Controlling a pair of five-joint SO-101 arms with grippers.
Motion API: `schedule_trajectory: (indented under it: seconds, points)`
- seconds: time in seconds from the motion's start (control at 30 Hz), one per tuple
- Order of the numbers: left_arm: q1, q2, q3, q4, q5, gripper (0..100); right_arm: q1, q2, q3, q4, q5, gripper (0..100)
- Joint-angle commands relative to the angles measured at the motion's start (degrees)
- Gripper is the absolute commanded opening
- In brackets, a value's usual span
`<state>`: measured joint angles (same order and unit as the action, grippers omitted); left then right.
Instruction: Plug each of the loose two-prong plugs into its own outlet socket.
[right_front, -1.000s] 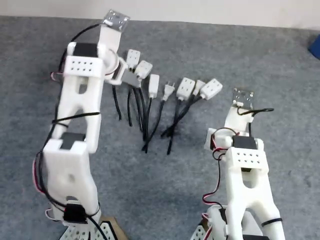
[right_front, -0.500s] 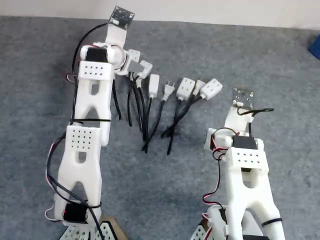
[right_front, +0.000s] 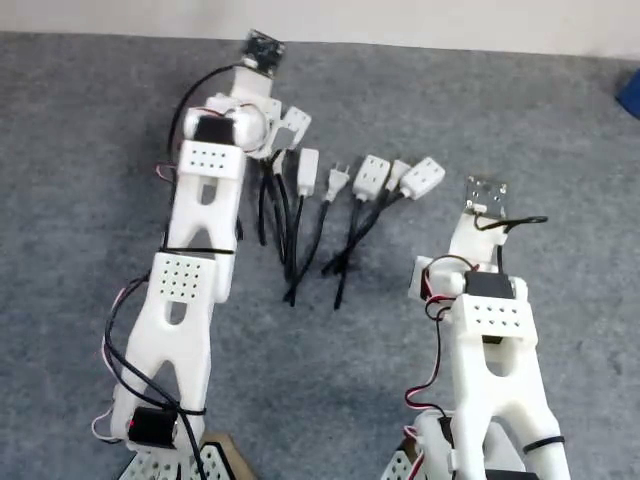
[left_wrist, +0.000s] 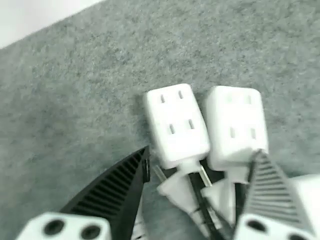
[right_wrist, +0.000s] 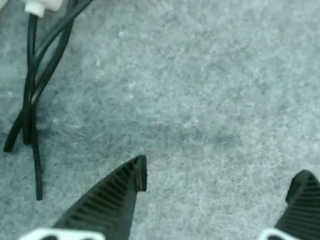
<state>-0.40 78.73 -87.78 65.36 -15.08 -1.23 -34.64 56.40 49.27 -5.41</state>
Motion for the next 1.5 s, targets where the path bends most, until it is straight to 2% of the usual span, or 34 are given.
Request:
schedule_trajectory:
  seconds: [0.0,0.33,0.43,0.57,0.67,0.73,1.03,1.27,1.47]
  points:
    - [0.7,1.3,-1.2,-3.3,-0.8,27,-0.4,-2.2,-0.2,-0.8,-0.2,42.1]
    - [0.3,3.6,-1.2,-4.9,-0.8,32,-0.4,-2.2,-0.3,-0.8,-0.2,42.1]
    - [0.2,3.5,-1.2,-4.8,-0.8,27,-0.4,-2.2,-0.3,-0.8,-0.2,42.1]
    - [0.5,3.0,-1.5,-4.0,-0.8,15,-0.5,-2.2,-0.3,-0.8,-0.2,42.1]
    - [0.7,0.6,-1.6,-0.2,-0.8,4,-0.5,-1.8,-0.5,-0.8,-0.2,42.1]
    - [0.6,-2.2,-1.6,3.2,-0.8,0,-0.5,-1.7,-0.5,-0.8,-0.2,42.1]
    - [-0.7,-19.5,-1.6,17.8,-0.8,2,-0.5,-1.7,-0.4,-0.8,-0.2,42.1]
    - [1.6,-28.6,-1.2,35.8,-0.8,2,-0.5,-1.7,-0.2,-0.7,0.4,42.1]
    - [1.5,-33.5,9.1,36.8,-0.7,1,0.1,-1.5,0.0,2.2,8.4,42.1]
